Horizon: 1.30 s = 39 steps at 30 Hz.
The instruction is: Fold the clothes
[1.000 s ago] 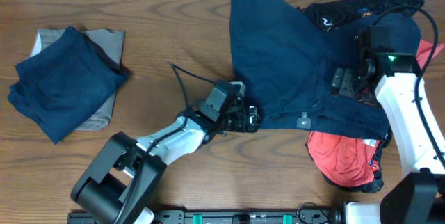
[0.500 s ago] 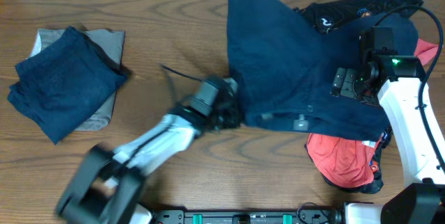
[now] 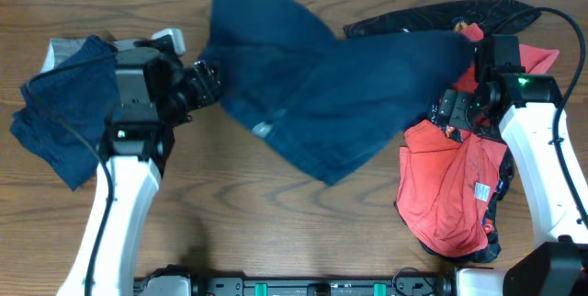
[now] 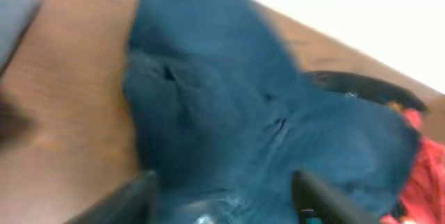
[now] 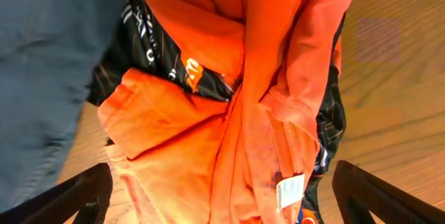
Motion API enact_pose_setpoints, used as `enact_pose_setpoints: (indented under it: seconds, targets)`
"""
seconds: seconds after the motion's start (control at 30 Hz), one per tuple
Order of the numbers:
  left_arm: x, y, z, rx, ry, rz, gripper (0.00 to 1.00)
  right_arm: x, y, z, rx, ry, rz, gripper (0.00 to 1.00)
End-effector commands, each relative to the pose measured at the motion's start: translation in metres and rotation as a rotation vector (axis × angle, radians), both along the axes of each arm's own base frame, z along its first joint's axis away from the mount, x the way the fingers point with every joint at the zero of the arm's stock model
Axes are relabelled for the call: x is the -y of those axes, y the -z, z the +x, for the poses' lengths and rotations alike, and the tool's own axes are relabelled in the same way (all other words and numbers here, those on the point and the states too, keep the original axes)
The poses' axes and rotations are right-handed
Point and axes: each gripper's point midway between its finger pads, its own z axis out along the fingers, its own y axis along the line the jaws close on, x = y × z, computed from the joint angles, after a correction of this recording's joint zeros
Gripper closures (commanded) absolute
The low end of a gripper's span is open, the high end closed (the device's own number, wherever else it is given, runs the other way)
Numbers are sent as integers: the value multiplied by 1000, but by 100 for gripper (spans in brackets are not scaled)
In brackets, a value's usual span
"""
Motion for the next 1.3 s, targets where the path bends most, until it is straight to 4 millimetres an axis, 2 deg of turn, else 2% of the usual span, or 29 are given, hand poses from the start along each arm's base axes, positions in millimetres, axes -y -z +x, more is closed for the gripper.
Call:
enact_pose_setpoints:
  seconds: [0.0, 0.03, 0.1, 0.23, 0.33, 0.4, 0.53, 0.8, 0.83, 0.9, 0.97, 1.07, 1.1, 1.17, 1.27]
  targets:
    - [-16, 34, -4, -107, -25, 31, 26, 0, -7, 0, 17, -14, 6, 1]
    - [-11, 44, -9, -152, -1, 7, 25, 0, -7, 0, 16, -19, 5, 1]
    - [8, 59, -24, -244, 70, -66, 14, 0, -7, 1, 18, -19, 5, 1]
    - [56, 80, -67, -457, 229, -221, 6, 0, -8, 2, 24, -19, 5, 1]
    - [84, 98, -98, -603, 296, -228, 1, -4, -7, 3, 28, -24, 24, 1]
    - [104, 113, -114, -678, 328, -220, 2, -4, -7, 3, 29, -25, 29, 1]
    - [134, 144, -133, -801, 296, -198, 2, -4, -7, 2, 24, -25, 30, 1]
    - [198, 185, -157, -897, 342, -187, 1, -4, -6, 1, 18, -25, 30, 1]
    - [204, 189, -161, -906, 350, -182, 4, -4, -6, 1, 18, -26, 29, 1]
    - [211, 196, -167, -920, 360, -168, 21, -4, -6, 1, 18, -26, 29, 1]
    - [210, 201, -170, -923, 360, -143, 54, -4, -6, 1, 18, -26, 29, 1]
    - [205, 202, -174, -947, 349, -131, 81, -4, -7, 1, 18, -25, 29, 1]
    - [201, 202, -175, -956, 348, -124, 94, -4, -7, 1, 18, -25, 26, 1]
    - [190, 201, -178, -978, 345, -109, 94, -4, -7, 1, 17, -32, 24, 1]
    - [162, 197, -184, -1034, 331, -84, 94, -3, -7, 1, 15, -38, 18, 1]
